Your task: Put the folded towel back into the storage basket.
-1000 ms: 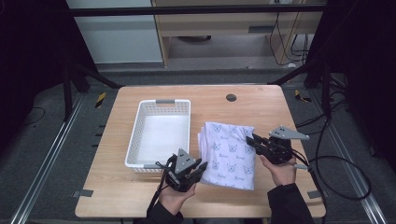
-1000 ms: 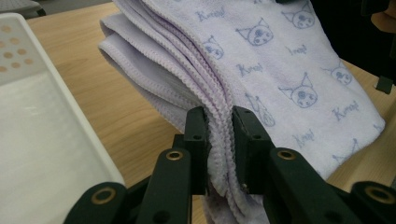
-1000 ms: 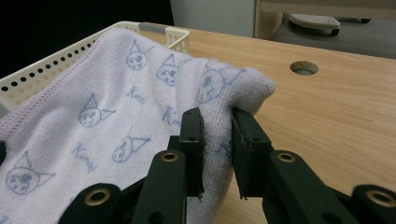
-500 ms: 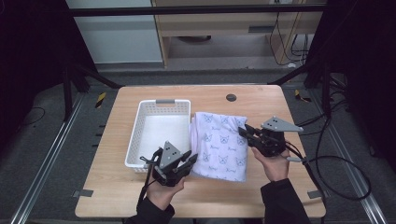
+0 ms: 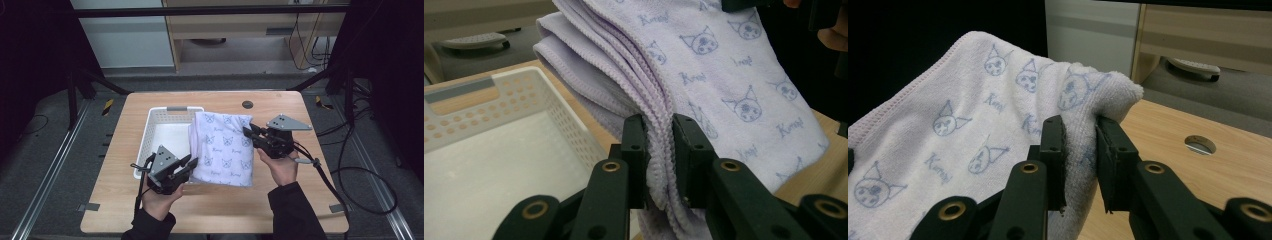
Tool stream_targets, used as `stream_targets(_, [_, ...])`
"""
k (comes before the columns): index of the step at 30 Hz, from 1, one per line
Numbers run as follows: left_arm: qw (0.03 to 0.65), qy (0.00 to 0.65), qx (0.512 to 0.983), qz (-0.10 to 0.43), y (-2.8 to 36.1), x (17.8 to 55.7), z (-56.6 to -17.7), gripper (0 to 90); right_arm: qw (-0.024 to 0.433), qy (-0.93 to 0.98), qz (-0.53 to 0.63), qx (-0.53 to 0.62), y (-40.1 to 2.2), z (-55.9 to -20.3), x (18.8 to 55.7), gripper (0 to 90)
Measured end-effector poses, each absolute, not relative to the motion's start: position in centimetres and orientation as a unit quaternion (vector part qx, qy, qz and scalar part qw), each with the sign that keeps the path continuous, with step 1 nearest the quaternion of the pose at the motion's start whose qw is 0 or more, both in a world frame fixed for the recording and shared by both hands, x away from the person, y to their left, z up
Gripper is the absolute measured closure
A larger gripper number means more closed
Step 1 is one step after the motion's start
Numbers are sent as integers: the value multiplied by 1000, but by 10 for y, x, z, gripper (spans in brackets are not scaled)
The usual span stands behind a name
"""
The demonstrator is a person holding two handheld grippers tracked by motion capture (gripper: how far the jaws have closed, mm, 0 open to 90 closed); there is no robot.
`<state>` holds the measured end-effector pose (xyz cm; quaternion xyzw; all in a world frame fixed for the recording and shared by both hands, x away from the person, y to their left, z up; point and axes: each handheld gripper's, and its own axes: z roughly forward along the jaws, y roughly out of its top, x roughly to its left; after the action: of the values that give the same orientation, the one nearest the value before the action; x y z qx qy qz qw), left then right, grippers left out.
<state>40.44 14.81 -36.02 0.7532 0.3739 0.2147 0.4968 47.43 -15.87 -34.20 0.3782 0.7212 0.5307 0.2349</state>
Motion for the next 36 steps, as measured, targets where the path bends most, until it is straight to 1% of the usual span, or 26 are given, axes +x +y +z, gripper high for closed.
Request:
stream_targets(14, [500,384,740,234,175,405,-354,757,236,729,533,360,-127,-330,485,751])
stream_targets(29, [507,416,714,247,211,407,-353,757,231,734,536,347,-88,-324,501,751])
stream_targets(36, [499,432,705,260,225,410,-356,757,227,738,536,341,-66,-326,513,751])
